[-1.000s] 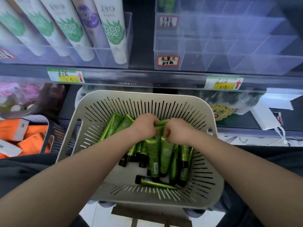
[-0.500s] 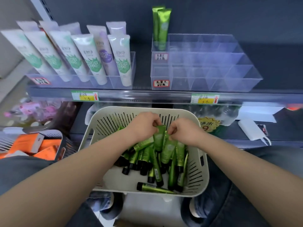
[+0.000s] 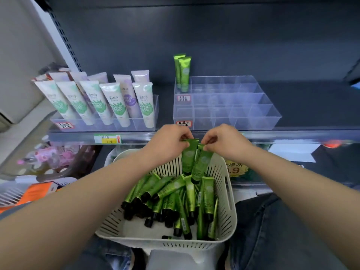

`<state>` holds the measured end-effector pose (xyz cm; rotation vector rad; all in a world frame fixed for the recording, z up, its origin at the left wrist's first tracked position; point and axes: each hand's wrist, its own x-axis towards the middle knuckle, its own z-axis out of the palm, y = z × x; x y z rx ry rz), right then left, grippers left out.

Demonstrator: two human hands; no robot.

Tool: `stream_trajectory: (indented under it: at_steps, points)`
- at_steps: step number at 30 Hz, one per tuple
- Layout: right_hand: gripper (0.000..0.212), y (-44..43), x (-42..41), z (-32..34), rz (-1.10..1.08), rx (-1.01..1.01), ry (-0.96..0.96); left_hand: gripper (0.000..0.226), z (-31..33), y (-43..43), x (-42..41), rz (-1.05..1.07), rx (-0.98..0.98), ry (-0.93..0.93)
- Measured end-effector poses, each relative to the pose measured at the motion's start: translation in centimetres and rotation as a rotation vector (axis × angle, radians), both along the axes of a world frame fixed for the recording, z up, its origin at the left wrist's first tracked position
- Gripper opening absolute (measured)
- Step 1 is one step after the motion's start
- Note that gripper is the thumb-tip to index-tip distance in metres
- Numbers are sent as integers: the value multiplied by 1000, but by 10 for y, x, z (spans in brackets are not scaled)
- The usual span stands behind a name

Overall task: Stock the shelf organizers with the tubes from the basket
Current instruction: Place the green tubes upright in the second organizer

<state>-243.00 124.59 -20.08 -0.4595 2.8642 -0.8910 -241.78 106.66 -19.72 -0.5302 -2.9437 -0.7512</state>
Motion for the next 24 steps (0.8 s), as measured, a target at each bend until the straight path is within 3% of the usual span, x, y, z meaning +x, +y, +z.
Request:
stream_trajectory:
  at_steps: [16,24]
  points:
    - [14,21,-36,86,-78,-186,201,15,90,0,-40,84,90,160]
    - [13,27,-65,114,-129,-201,315,12,108,9,-81,129,72,350]
